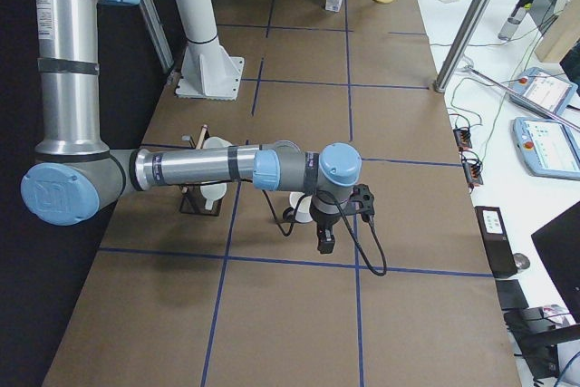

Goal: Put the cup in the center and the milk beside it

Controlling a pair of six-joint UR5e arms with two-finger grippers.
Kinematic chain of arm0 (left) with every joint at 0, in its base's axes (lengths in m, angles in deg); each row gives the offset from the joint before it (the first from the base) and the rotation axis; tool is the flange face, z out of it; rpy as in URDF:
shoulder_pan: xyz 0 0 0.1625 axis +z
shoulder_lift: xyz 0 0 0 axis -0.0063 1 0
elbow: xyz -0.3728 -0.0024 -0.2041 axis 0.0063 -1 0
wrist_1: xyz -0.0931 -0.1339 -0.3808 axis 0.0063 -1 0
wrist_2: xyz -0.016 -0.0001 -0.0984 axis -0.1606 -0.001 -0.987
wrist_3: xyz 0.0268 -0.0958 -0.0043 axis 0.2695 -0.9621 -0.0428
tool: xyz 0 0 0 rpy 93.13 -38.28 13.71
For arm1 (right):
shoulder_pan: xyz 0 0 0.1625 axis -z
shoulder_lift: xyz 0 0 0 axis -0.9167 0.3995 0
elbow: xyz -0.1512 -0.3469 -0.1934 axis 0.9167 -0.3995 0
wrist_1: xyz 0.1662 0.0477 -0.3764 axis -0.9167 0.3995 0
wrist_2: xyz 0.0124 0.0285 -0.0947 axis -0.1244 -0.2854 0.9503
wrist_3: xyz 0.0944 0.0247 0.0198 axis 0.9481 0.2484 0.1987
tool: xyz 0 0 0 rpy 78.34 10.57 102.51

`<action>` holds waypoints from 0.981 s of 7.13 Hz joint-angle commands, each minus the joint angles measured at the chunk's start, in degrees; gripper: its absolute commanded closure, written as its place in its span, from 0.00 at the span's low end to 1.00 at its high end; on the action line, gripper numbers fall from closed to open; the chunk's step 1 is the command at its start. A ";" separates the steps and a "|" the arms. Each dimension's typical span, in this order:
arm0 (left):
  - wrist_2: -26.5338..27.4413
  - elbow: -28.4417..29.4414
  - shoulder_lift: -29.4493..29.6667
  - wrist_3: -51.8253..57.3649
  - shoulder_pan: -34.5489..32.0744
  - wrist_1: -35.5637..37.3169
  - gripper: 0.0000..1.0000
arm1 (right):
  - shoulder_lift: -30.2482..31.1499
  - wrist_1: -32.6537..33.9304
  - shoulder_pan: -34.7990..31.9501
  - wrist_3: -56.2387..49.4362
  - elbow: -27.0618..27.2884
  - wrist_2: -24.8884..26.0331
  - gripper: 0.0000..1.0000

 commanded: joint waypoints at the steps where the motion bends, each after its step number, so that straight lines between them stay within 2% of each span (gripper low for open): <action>1: 0.39 -0.40 0.04 0.35 0.44 0.53 0.00 | 0.04 -0.14 0.04 -0.15 0.06 -0.11 0.00; 5: 0.48 -0.84 -0.31 -0.17 1.23 0.97 0.00 | -0.66 -0.15 0.56 0.82 -0.11 -0.02 0.00; 7: 0.31 -1.11 -0.31 -0.61 2.19 0.45 0.00 | 0.56 -3.29 0.56 -0.24 0.15 -0.37 0.00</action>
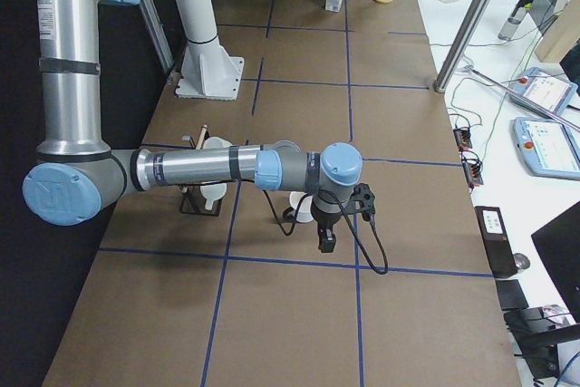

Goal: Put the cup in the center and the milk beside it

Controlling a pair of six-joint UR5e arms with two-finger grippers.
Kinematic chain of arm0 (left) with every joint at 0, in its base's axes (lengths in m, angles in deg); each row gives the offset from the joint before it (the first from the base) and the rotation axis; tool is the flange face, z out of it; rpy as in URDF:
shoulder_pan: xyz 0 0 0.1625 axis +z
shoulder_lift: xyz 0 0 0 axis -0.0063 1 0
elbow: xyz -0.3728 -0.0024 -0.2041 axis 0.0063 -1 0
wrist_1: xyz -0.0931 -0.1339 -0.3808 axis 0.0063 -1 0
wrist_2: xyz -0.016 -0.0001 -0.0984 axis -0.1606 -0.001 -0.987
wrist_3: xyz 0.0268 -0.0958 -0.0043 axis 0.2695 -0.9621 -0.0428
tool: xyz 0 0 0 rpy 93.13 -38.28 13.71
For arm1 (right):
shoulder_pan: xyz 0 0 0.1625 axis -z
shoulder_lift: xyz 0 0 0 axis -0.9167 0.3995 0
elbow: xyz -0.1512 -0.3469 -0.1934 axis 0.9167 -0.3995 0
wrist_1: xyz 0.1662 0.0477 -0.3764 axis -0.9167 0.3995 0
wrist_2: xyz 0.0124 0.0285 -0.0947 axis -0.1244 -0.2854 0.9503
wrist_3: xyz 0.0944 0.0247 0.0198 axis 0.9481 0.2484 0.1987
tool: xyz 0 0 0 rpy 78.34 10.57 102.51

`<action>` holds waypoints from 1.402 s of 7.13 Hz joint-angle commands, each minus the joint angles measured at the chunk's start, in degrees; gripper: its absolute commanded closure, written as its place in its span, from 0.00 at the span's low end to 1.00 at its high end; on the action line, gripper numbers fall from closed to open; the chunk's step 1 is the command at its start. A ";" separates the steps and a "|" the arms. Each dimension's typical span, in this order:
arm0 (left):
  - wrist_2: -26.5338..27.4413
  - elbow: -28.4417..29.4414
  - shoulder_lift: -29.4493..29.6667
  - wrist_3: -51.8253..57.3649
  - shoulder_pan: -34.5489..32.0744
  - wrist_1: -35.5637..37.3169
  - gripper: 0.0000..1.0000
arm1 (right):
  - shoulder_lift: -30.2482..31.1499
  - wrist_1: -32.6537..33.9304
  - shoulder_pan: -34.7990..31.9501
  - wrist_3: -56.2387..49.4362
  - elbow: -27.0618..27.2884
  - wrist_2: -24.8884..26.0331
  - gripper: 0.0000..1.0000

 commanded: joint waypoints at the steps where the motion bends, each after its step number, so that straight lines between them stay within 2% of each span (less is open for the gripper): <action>1: -0.32 -0.29 -0.05 -0.20 0.52 -0.23 0.00 | 1.30 -2.59 0.04 -0.16 0.10 -0.63 0.00; 2: -0.67 -0.47 -1.18 0.50 0.61 -1.19 0.00 | 2.01 -2.86 0.22 0.11 -0.08 -2.46 0.00; 3: -0.76 -0.73 -1.80 0.07 0.52 -1.72 0.00 | 2.45 -6.00 1.26 0.46 0.27 -2.39 0.00; 5: -0.76 -0.91 -1.81 0.16 0.61 -2.34 0.00 | 3.68 -6.99 3.63 2.03 0.01 -2.82 0.00; 6: -0.76 -0.82 -1.90 0.07 0.61 -3.47 0.00 | 3.60 -11.00 8.87 7.44 -0.16 -2.48 0.00; 8: -0.76 -0.91 -1.81 0.33 0.61 -3.57 0.00 | 3.94 -23.29 13.99 22.28 -2.27 -2.13 0.00; 9: -0.76 -0.91 -1.81 0.42 0.61 -3.66 0.00 | 3.86 -25.86 17.32 24.69 -3.67 -1.08 0.01; 10: -0.76 -0.91 -1.81 0.42 0.61 -3.66 0.00 | 3.77 -26.50 18.40 24.80 -4.12 -0.29 0.06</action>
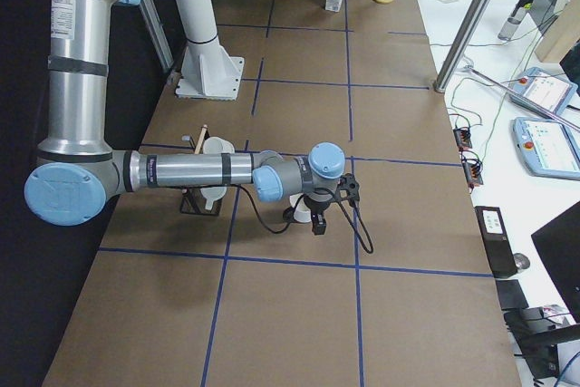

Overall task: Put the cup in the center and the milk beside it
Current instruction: 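Reach the right gripper down and grasp the white mug's rim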

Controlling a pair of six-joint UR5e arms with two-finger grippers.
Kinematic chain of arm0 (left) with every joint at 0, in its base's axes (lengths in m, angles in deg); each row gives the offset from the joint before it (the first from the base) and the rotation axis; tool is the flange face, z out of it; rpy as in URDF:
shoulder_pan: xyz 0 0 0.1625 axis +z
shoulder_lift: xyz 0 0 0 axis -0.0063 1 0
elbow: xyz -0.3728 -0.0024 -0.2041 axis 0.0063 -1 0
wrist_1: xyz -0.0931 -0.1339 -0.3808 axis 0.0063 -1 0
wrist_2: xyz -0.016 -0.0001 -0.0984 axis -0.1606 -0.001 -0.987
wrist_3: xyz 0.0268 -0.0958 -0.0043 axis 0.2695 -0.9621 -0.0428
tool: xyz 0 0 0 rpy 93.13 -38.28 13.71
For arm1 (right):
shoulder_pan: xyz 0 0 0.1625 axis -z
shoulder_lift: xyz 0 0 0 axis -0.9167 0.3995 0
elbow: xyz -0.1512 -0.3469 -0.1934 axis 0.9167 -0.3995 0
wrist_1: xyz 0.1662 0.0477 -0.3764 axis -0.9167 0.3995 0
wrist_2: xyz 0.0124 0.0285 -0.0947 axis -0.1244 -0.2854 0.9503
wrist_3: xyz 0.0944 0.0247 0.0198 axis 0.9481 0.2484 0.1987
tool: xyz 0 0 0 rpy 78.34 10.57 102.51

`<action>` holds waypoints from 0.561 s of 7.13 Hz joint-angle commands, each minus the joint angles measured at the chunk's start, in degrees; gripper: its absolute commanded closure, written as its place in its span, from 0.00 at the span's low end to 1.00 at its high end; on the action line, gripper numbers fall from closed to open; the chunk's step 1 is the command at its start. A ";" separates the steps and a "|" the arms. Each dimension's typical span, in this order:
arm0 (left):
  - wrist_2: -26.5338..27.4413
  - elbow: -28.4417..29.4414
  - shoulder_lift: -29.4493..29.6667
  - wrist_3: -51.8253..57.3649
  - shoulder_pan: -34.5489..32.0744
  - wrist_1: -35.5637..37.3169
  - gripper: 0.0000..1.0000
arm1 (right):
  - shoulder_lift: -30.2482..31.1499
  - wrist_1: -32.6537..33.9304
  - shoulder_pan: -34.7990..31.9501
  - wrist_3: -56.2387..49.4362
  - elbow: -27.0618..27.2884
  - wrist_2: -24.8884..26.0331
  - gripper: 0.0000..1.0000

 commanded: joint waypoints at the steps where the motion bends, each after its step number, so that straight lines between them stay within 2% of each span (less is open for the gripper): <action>1: 0.00 -0.02 0.01 0.05 0.00 -0.05 0.00 | 0.04 -2.25 2.96 1.94 -1.02 1.06 0.39; 2: 0.00 -0.02 0.01 -0.04 0.00 -0.05 0.00 | 0.13 -2.25 2.97 1.94 -1.37 0.98 0.81; 3: 0.00 -0.10 0.01 -0.13 0.00 -0.05 0.00 | 0.05 -2.25 3.06 1.94 -1.28 0.80 0.96; 4: 0.00 -0.10 0.01 -0.13 0.00 0.04 0.00 | -0.22 -2.25 3.06 2.02 -1.02 0.89 1.00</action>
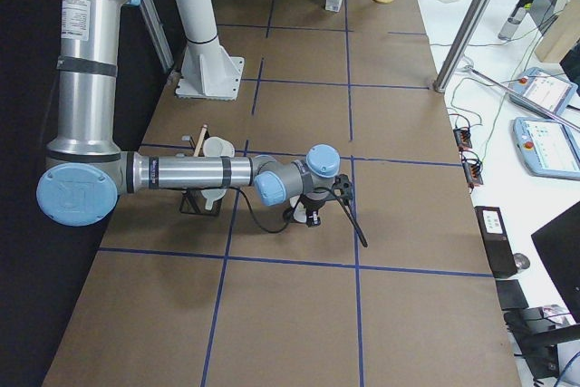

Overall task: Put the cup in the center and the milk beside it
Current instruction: 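Reach the right gripper down and grasp the white mug's rim, then carry the white mug with the right gripper to the table center and set it down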

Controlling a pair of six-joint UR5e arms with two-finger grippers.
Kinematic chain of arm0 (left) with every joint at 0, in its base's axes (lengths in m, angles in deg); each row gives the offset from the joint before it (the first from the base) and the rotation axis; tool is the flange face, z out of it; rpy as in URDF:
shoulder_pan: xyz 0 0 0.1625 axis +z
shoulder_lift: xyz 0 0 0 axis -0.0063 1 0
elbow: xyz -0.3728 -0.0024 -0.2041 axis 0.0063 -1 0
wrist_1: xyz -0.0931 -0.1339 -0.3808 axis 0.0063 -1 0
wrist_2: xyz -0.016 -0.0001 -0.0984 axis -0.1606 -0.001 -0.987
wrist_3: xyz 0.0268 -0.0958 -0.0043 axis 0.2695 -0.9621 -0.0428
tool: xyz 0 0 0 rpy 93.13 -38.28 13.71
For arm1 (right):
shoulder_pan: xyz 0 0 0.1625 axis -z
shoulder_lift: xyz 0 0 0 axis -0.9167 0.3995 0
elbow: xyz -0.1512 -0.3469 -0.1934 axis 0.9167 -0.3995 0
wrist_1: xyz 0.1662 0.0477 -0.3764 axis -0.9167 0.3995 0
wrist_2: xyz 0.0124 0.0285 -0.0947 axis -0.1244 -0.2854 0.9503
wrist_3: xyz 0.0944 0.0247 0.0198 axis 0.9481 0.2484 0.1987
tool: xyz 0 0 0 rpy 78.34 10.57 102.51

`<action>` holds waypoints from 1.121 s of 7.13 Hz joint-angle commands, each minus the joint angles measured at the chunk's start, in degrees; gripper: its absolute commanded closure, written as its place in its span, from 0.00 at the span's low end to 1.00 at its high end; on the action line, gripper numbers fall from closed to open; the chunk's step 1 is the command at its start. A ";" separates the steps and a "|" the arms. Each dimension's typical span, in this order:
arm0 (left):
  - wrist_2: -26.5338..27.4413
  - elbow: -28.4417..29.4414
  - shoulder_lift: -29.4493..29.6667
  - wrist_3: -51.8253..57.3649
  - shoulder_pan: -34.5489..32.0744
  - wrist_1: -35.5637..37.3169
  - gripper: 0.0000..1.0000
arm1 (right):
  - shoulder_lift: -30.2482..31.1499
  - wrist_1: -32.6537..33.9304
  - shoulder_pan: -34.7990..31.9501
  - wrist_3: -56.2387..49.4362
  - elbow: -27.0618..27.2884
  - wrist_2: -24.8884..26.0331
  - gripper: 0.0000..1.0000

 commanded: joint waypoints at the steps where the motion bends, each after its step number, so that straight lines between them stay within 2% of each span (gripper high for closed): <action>1: 0.00 -0.11 0.00 -0.21 0.00 0.07 0.00 | -0.47 0.41 -0.01 0.09 3.64 0.28 1.00; 2: -0.09 -0.38 0.00 -0.21 0.00 0.07 0.00 | -0.82 1.89 1.29 0.78 8.55 -0.16 1.00; 3: -0.09 -0.73 0.00 -0.21 0.00 0.07 0.00 | -5.00 6.08 5.48 7.66 13.30 0.10 1.00; 4: -0.09 -0.90 0.00 -0.21 0.00 0.07 0.00 | -11.14 7.86 10.40 19.74 14.91 0.89 1.00; 5: -0.09 -0.99 0.00 -0.21 0.00 0.07 0.00 | -18.77 8.06 18.19 29.43 14.49 4.72 1.00; 6: -0.09 -0.99 0.00 -0.21 0.00 0.07 0.00 | -27.46 10.23 24.97 34.31 11.53 9.81 1.00; 7: -0.09 -0.99 0.09 -0.30 0.00 0.07 0.00 | -36.86 13.82 27.38 38.45 5.76 13.08 1.00; 8: -0.09 -0.99 0.09 -0.21 0.00 -0.02 0.00 | -40.69 13.25 27.67 40.93 2.05 13.29 1.00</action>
